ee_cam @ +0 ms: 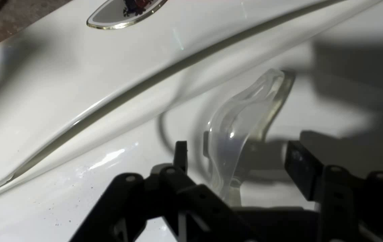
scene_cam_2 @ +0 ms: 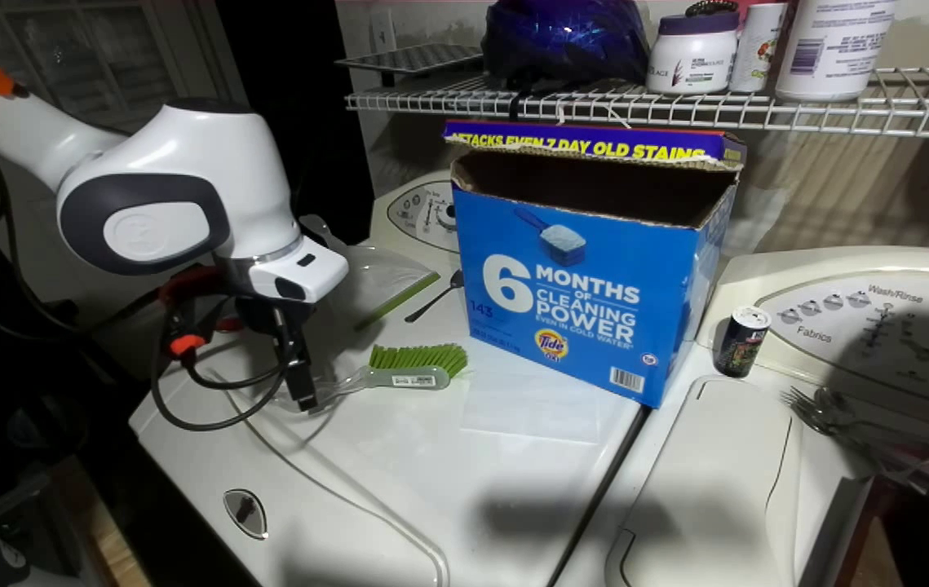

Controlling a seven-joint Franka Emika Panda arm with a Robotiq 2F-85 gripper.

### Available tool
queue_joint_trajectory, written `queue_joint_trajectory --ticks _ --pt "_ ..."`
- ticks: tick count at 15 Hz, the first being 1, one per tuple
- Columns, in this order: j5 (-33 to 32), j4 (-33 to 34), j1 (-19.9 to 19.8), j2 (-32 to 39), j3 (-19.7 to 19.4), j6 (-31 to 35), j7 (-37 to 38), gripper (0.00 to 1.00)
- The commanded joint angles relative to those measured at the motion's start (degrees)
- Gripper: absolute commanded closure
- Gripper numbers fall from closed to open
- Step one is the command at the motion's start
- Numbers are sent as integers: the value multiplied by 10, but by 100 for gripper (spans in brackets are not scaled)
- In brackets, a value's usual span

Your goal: Turn the brush over

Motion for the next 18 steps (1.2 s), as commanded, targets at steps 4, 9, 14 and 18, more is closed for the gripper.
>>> queue_joint_trajectory --ticks 4,9,14,18 --pt "11 26 6 49 1 -5 -12 75" --pt "-18 47 -2 60 3 -74 3 100" --pt "-69 99 -4 60 9 -227 32 96" --pt "-125 160 0 82 18 -373 78 96"
